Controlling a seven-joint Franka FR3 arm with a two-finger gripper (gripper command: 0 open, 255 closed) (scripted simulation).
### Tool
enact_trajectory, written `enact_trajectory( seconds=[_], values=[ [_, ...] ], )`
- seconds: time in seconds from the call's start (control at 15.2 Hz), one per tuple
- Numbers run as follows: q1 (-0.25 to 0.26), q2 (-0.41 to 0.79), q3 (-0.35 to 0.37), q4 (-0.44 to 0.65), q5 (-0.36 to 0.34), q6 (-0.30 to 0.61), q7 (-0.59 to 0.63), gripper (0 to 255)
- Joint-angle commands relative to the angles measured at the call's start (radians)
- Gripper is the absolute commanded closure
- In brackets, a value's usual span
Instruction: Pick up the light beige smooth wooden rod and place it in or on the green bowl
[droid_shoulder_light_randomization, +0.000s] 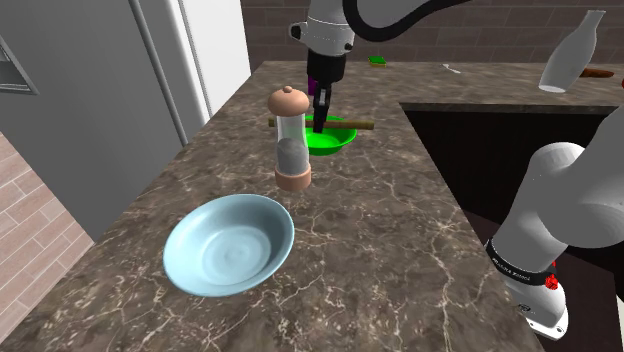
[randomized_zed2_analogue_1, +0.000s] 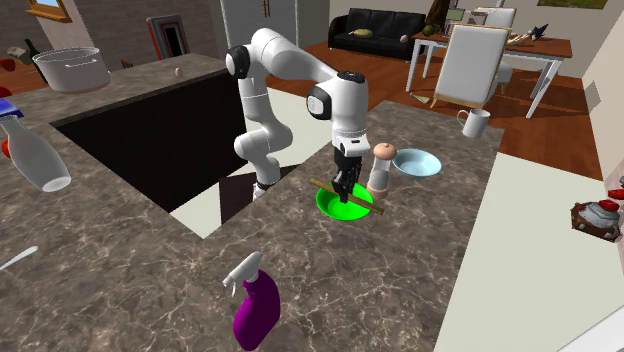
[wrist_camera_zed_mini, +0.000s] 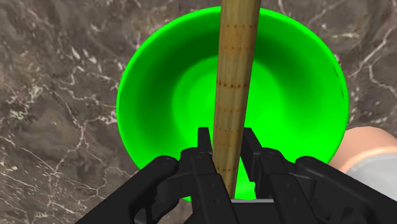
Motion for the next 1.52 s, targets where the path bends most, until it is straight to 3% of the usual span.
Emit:
enact_trajectory(
  seconds=[0.0, 0.26, 0.33, 0.66, 0.92, 1.45],
  values=[
    [0.0, 0.0, 0.0, -0.003, 0.0, 0.003, 0.0, 255],
    [0.0, 0.0, 0.0, -0.003, 0.0, 0.003, 0.0, 255],
    [0.0, 0.0, 0.0, -0.003, 0.0, 0.003, 0.0, 0],
    [0.0, 0.0, 0.0, -0.003, 0.0, 0.003, 0.0, 0],
    [0.002, -0.021, 0.0, 0.104, 0.004, -0.124, -0.003, 0],
    [0.002, -0.021, 0.0, 0.104, 0.004, -0.124, -0.003, 0]
  ],
)
